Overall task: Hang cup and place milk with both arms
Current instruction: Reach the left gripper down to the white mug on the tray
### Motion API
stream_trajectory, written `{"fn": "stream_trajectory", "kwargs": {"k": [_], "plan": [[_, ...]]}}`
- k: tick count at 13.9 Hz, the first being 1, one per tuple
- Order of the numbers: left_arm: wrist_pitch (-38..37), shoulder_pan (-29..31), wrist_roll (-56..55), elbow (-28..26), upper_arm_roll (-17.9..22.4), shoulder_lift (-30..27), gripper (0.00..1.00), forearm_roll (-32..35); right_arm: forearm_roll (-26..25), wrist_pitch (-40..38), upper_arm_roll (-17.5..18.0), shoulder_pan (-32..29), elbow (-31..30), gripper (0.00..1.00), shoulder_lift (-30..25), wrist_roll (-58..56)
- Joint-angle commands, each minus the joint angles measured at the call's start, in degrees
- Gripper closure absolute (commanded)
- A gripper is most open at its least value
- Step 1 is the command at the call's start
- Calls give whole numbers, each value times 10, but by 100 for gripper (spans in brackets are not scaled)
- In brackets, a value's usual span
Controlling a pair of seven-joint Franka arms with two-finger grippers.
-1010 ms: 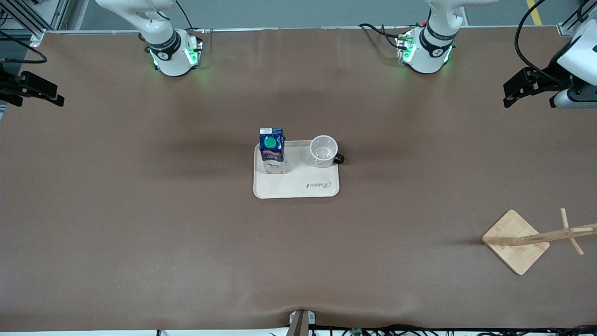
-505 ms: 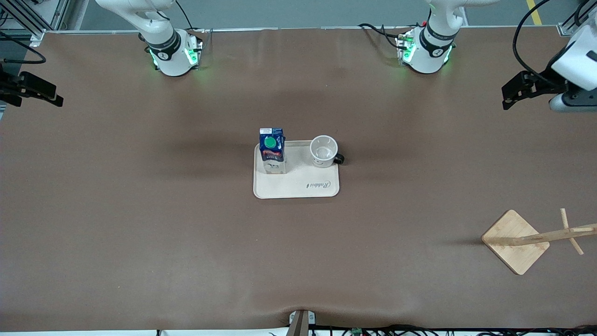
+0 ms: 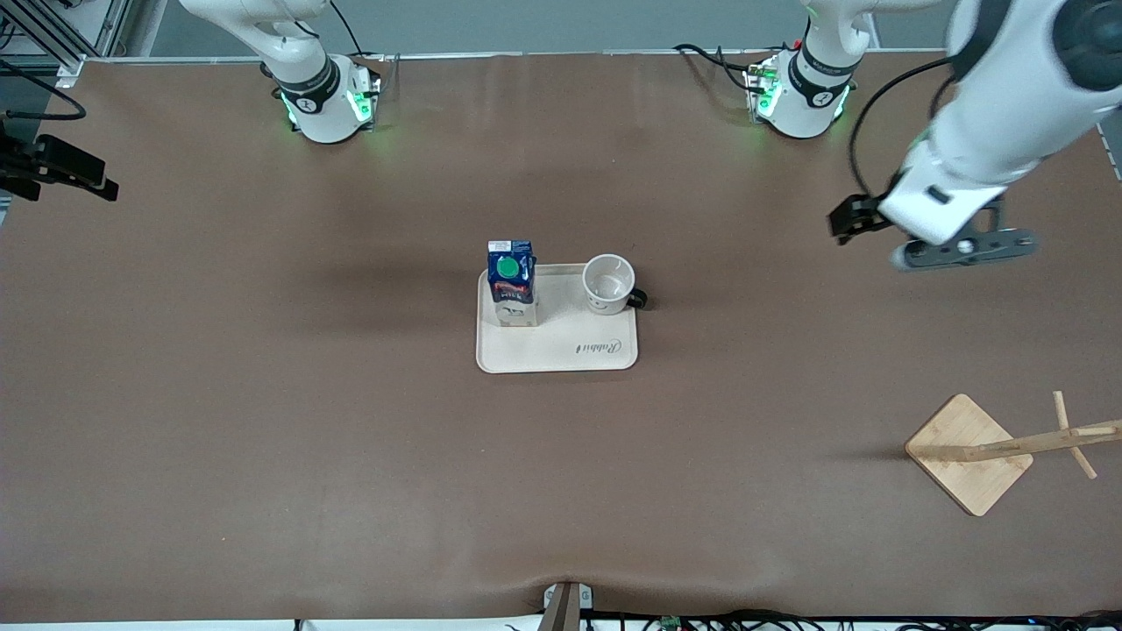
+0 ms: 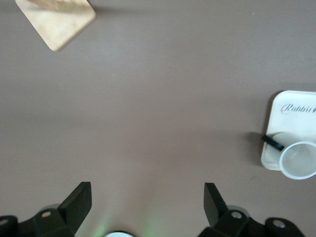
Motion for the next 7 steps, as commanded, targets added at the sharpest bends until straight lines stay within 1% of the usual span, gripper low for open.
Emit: {"fn": "stream_trajectory", "kwargs": {"k": [1,5,7], "plan": [[76,2,-103,-80,-52,-20,0,-7,-4,3,-2,2,-3,0,-11,-6],[187,2,-287,-161,-133,-10,0,-7,-7,1,-2,0,6,0,-6,-7],[236,0,-370,-190,-170,5,0,-7,-5,1,-2,0,6,0,-6,-6]]}}
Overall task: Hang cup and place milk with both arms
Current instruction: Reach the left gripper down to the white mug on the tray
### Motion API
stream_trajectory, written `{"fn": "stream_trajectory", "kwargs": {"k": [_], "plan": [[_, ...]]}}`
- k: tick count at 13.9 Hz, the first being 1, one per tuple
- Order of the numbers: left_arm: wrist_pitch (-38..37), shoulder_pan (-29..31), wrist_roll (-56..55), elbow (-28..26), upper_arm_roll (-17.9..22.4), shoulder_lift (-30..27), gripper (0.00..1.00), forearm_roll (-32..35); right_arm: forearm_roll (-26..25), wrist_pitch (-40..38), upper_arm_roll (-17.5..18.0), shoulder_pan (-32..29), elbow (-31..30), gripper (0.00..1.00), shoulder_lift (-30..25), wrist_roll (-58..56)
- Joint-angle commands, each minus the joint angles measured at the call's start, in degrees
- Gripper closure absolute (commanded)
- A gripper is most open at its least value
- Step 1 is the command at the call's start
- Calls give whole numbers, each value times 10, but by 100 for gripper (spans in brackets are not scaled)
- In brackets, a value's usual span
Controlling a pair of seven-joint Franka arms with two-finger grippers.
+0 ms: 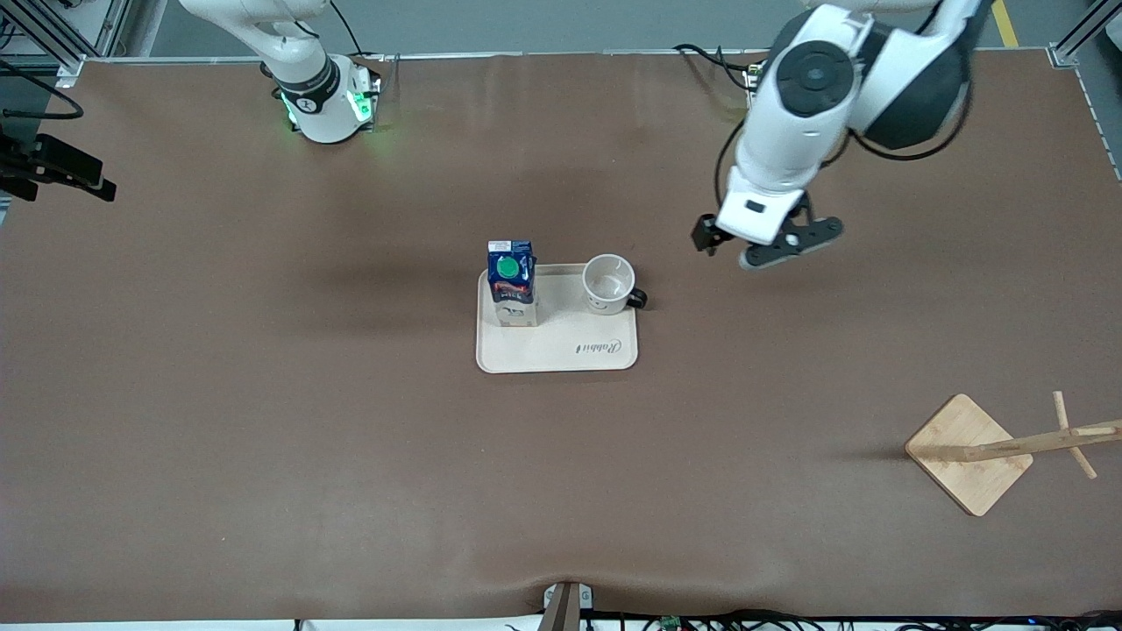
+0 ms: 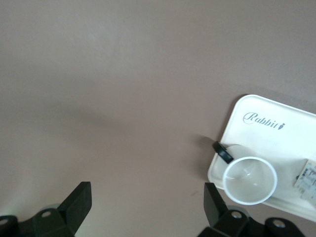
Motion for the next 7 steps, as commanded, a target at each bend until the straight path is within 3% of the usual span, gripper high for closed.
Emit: {"fn": "stream_trajectory", "kwargs": {"k": [1,4,7], "plan": [[63,3,-117,-39,-41,16,0,-3,-6,0,-1,-1,3,0,-6,-5],[108,-30,-235,-39,-51,68,5,5,-6,0,-1,-1,3,0,-5,-5],[148,-58,-357,-37,-51,134,9,74,-7,0,-1,-2,3,0,-2,-4]]}}
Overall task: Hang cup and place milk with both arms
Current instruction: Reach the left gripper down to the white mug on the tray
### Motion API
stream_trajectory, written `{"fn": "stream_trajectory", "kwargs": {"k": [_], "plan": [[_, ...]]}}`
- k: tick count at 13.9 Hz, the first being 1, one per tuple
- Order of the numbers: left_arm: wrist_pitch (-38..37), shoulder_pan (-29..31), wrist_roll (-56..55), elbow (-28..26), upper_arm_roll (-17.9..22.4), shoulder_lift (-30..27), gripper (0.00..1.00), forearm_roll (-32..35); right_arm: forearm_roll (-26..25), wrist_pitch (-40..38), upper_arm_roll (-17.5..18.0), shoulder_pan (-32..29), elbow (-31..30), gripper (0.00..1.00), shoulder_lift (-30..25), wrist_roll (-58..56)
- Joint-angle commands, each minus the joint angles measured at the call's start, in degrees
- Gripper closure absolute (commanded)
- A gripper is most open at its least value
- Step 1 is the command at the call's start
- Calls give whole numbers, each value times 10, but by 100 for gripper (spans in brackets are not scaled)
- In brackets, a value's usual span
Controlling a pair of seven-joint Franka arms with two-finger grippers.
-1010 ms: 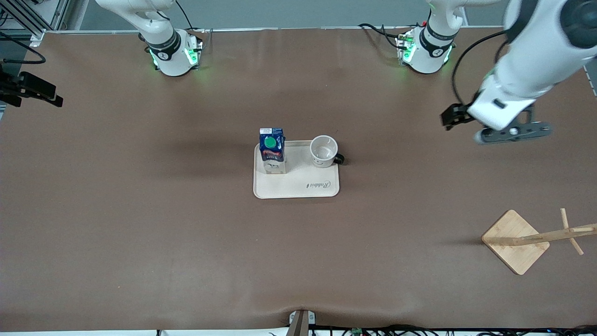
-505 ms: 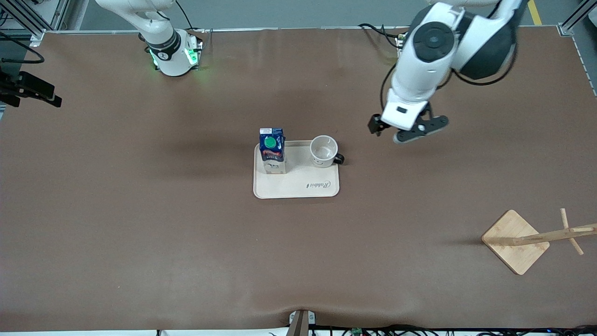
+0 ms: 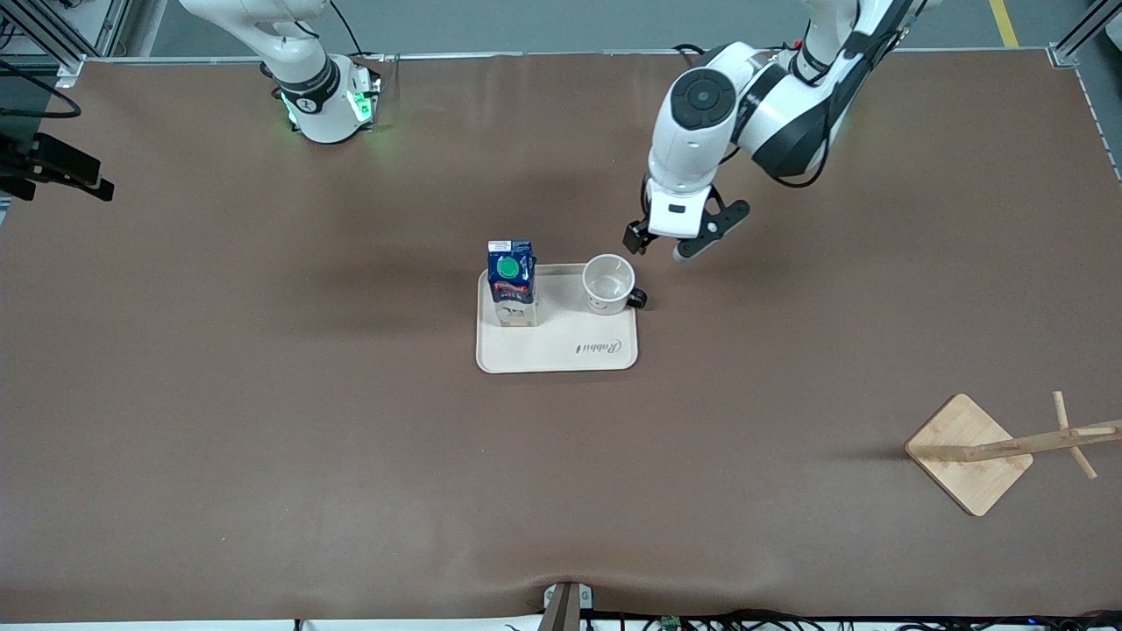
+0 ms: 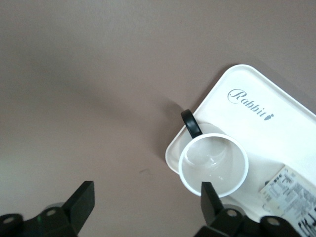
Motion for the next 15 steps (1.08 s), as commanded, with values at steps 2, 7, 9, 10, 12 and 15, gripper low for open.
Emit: {"fn": "stream_trajectory", "kwargs": {"k": [2,7,9,10,12,15], "plan": [[53,-21,-148,14,-1,92,14,86,-6,0,0,-1,2,0,0,-3],[113,-37,-248,22,-1,166,30,146,-4,-1,0,-2,2,0,2,-3],[114,-40,-255,29,-1,182,66,155,-4,-2,0,-2,2,0,5,-3],[113,-44,-255,29,-1,182,82,155,-4,-2,-1,-2,2,0,6,-3],[113,-44,-252,33,1,182,100,156,-4,-2,-1,-2,2,0,6,-3],[109,-41,-243,51,5,182,100,166,-4,-1,0,-2,1,0,7,-3]]}}
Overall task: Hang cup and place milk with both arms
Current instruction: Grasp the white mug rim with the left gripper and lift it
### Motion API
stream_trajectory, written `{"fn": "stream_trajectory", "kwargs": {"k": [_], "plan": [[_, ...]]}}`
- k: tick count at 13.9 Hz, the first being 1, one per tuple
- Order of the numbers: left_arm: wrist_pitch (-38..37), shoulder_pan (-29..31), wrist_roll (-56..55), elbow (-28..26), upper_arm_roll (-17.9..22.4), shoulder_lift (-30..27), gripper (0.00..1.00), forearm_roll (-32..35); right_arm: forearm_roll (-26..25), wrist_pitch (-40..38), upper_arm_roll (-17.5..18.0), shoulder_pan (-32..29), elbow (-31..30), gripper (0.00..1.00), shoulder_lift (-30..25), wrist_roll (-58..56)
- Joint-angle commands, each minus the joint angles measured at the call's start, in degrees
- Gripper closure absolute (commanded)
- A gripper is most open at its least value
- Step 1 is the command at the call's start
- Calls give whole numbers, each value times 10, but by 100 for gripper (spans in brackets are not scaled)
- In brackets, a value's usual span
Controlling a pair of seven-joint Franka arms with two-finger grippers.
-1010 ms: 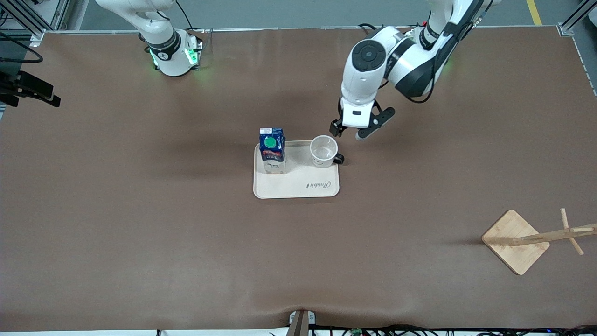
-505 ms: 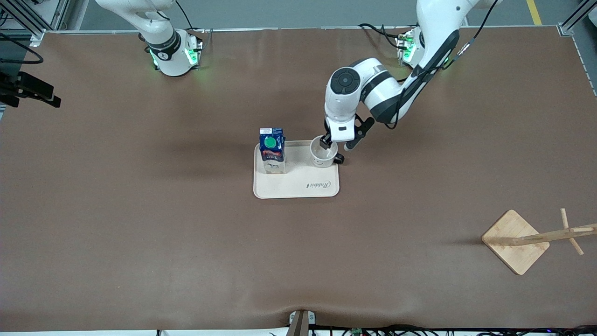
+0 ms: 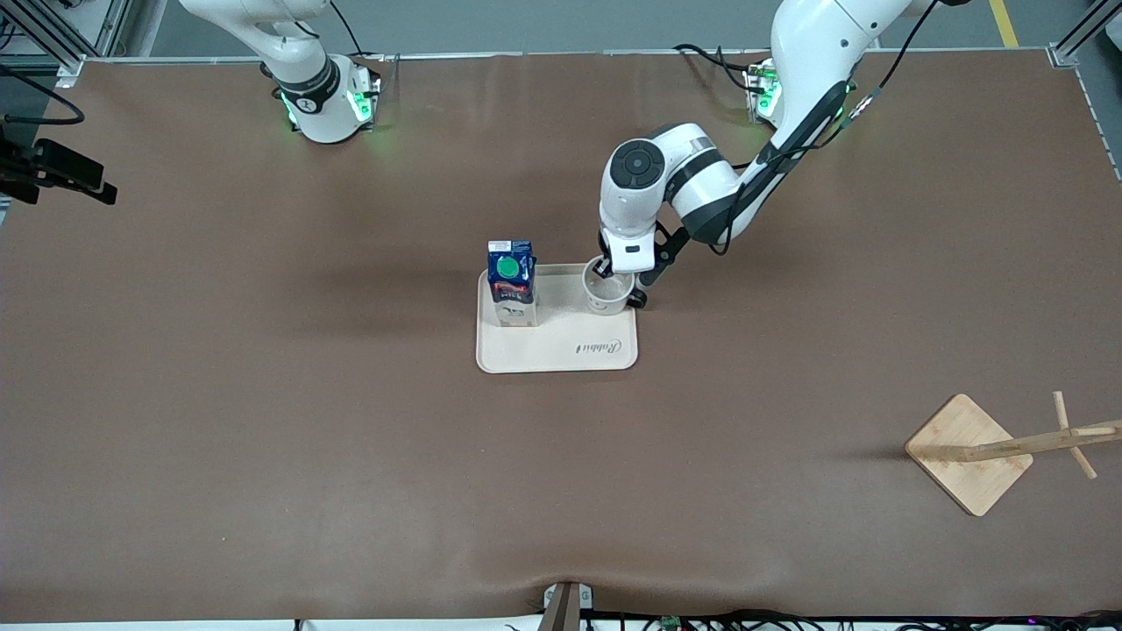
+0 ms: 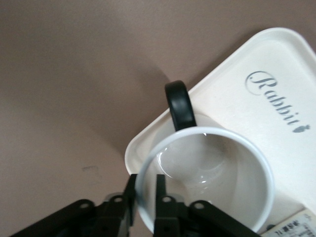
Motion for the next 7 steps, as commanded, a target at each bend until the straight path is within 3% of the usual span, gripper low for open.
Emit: {"fn": "stream_trajectory", "kwargs": {"k": [1,7], "plan": [[-7,4,-3,28,5,1,100,40,-4,-1,0,-2,3,0,2,-3],[-141,47,107,69,3,-85,100,60,-4,-2,0,-2,2,0,3,0]]}}
